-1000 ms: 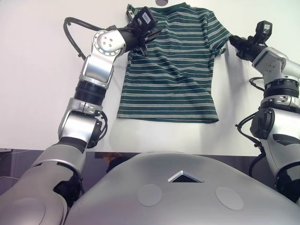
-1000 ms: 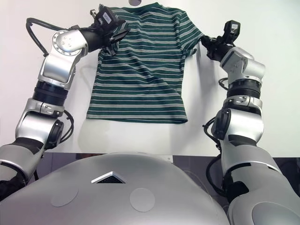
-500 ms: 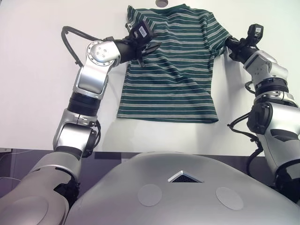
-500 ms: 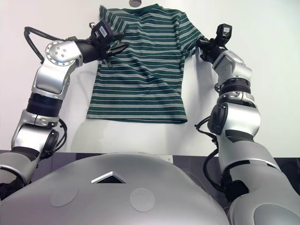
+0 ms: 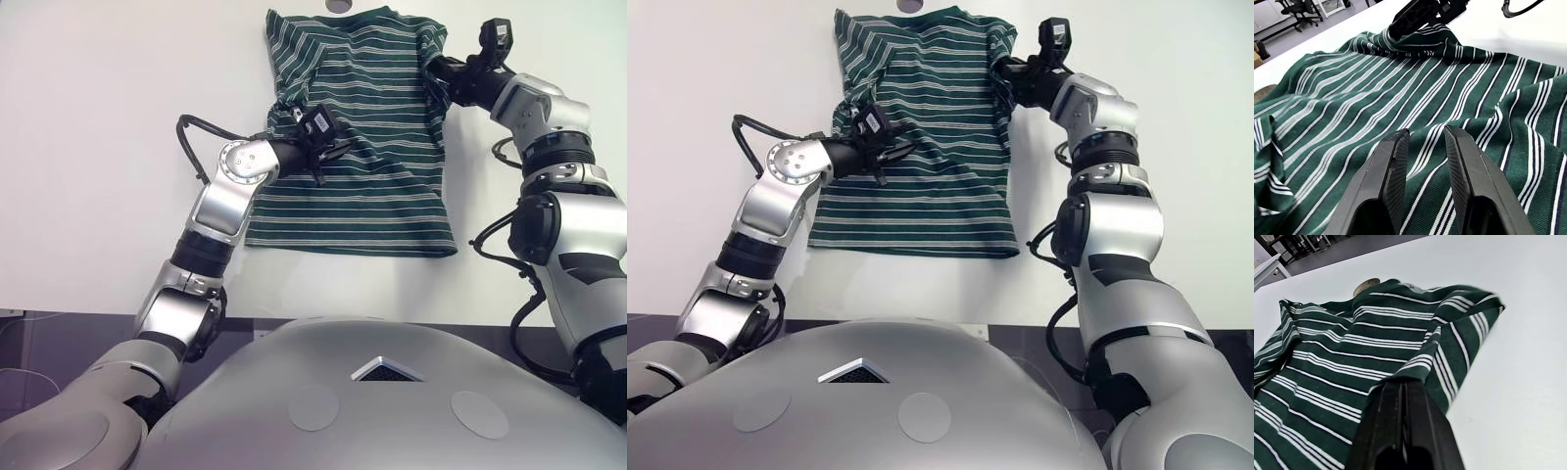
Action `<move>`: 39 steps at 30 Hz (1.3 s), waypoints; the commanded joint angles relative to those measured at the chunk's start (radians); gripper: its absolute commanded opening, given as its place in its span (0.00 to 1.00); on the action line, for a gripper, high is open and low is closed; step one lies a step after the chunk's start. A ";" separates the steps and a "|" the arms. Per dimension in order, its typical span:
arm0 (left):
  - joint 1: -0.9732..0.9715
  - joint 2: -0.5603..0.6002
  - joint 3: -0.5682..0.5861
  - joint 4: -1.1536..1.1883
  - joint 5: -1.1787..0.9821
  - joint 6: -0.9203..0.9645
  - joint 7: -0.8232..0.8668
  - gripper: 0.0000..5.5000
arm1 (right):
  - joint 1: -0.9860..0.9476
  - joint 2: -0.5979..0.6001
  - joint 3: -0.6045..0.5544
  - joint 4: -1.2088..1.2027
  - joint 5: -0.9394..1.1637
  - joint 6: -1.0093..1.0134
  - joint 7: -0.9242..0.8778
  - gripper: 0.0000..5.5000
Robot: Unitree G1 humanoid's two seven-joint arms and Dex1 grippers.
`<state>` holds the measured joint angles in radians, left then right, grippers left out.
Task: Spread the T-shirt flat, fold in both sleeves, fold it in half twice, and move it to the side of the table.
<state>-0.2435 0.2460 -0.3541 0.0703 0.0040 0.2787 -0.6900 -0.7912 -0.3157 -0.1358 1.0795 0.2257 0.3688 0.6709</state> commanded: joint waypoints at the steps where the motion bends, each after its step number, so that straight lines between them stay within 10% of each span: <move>1: 0.024 0.003 -0.005 0.003 0.003 -0.007 0.009 0.24 | -0.059 0.048 0.041 -0.006 -0.042 0.005 -0.018 0.00; 12: 0.056 0.067 0.038 0.026 0.038 -0.118 0.028 0.24 | 0.112 -0.005 0.180 -0.458 -0.020 0.171 0.262 0.30; 22: 0.383 0.709 0.214 -0.092 0.083 -0.675 -0.301 0.55 | 0.960 -0.627 0.152 -1.190 -0.217 -0.554 0.554 0.61; 29: 0.388 0.673 0.104 0.077 0.253 -0.988 -0.191 0.55 | 1.133 -0.564 0.254 -1.163 -0.366 -0.867 0.375 0.61; 39: 0.318 0.676 -0.057 0.100 0.310 -1.076 -0.226 0.37 | 1.068 -0.557 0.351 -1.066 -0.370 -0.807 0.295 0.23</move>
<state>0.0394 0.9069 -0.3340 0.1354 0.2698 -0.8934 -0.8077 0.2651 -0.8479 0.1731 -0.0469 -0.1044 -0.5172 0.9131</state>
